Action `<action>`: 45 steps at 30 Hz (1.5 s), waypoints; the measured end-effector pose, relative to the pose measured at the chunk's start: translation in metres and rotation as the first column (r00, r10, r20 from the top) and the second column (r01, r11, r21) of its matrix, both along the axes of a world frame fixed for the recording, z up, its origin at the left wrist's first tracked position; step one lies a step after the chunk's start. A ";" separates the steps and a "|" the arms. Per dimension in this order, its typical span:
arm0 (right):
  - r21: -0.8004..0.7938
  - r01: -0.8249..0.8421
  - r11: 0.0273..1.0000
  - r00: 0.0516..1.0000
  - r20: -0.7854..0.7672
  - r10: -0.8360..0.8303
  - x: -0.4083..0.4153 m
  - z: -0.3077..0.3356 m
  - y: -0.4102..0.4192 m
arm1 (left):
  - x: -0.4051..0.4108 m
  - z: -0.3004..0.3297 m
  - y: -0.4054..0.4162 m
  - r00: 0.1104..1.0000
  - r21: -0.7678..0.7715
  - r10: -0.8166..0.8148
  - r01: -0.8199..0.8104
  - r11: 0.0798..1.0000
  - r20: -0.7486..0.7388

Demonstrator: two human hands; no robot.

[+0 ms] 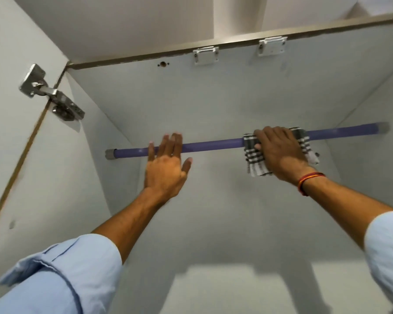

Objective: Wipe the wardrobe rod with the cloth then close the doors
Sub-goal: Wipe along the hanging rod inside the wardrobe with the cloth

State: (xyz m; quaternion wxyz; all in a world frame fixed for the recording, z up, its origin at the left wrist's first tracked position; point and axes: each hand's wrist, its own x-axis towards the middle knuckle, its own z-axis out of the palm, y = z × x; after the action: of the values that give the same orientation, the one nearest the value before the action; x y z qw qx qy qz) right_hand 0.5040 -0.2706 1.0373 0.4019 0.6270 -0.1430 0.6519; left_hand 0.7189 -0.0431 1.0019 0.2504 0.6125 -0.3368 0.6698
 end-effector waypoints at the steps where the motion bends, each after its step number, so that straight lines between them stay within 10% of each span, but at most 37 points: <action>1: 0.012 0.003 1.000 1.000 -0.008 -0.003 -0.001 -0.001 0.001 | -0.020 0.004 -0.020 0.998 0.044 -0.034 0.032 0.999 0.045; 18: 0.111 0.056 0.992 0.986 0.151 -0.072 -0.127 -0.008 -0.117 | -0.072 0.008 -0.104 0.997 0.040 0.012 -0.016 0.999 0.082; 27: -0.072 -0.147 0.986 0.971 -0.201 0.130 -0.026 0.001 -0.005 | -0.079 0.005 -0.102 0.997 0.032 -0.034 0.032 0.999 0.067; 39: 0.146 0.298 0.943 0.947 0.081 -0.312 -0.155 -0.020 -0.078 | -0.088 0.005 -0.091 1.000 0.119 0.016 -0.016 0.993 -0.002; 45: 0.375 0.472 0.798 0.877 -0.106 -0.469 -0.186 -0.028 -0.048 | -0.103 0.012 -0.081 0.971 0.262 0.176 -0.129 0.956 -0.164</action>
State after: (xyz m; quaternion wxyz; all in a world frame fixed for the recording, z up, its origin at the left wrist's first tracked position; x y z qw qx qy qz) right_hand 0.3175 -0.3190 1.0093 0.4185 0.6414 -0.4192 0.4876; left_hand 0.6163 -0.1244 1.0136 0.1491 0.7230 -0.3451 0.5796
